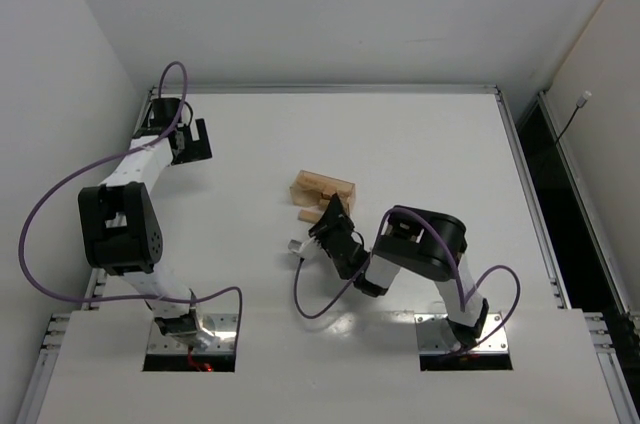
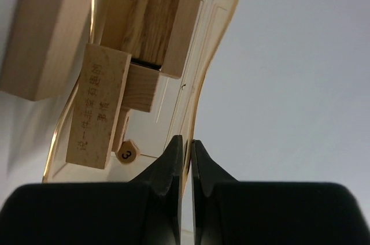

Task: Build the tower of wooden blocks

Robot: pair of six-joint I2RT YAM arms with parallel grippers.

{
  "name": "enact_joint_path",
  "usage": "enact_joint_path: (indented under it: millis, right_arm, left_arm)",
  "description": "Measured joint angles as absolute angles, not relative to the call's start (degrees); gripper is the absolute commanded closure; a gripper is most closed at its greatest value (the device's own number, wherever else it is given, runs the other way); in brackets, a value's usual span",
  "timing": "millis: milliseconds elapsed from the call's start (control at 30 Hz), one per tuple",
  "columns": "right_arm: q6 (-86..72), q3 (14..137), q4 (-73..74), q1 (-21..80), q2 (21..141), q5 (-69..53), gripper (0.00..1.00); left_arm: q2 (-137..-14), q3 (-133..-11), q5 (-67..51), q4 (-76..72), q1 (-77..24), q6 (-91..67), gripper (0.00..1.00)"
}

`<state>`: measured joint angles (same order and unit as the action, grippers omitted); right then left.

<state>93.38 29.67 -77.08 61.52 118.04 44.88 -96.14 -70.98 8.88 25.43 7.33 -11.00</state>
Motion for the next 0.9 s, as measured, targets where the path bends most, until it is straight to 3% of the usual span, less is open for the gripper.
enact_joint_path:
  millis: [467, 700, 900]
  right_arm:
    - [109.2, 30.8, -79.5, 61.8, 120.0, 41.3, 1.00]
    - [111.5, 36.9, -77.3, 61.0, 119.5, 37.4, 1.00]
    - [111.9, 34.0, -76.8, 60.2, 118.3, 35.4, 1.00]
  left_arm:
    - [-96.7, -71.5, 7.9, 25.7, 7.3, -11.0, 0.01]
    - [-96.7, -71.5, 7.3, 25.8, 7.3, -11.0, 0.01]
    - [-96.6, -71.4, 7.0, 25.8, 7.3, -11.1, 0.01]
